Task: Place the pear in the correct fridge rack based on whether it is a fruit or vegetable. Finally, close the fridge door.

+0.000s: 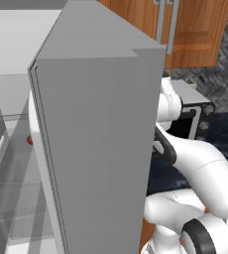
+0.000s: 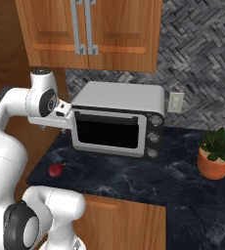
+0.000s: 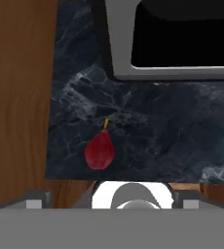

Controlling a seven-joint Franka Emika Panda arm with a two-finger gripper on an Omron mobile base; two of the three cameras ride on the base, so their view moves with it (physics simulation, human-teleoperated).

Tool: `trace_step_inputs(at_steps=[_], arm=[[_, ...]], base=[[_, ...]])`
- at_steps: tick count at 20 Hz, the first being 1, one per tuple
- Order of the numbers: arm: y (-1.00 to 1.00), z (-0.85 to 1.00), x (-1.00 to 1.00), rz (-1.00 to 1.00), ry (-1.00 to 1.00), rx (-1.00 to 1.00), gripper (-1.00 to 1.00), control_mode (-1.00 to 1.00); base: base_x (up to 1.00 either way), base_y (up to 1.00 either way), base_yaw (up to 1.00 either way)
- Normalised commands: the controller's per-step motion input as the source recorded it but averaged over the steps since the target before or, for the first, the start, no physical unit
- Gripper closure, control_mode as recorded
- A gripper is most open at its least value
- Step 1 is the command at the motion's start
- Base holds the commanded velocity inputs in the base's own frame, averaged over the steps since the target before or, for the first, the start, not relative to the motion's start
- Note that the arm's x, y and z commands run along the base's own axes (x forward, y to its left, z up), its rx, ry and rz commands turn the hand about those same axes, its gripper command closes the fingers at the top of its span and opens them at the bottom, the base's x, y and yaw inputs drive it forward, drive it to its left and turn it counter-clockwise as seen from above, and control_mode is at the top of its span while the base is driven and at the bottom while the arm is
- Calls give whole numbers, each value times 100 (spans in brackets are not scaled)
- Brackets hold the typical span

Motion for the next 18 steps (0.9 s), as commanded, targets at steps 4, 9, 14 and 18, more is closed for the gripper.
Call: trace_step_inputs(at_steps=[4, 9, 14, 18], arm=[[43, -81, -4, -1, 16, 0, -100, -100], [11, -53, -31, 0, 0, 0, -100, -100], [0, -57, -5, 0, 3, 0, -100, -100], [0, -32, 0, 4, 4, 0, -100, -100]], base=[[0, 0, 0], [0, 0, 0], [0, 0, 0], [0, 0, 0]])
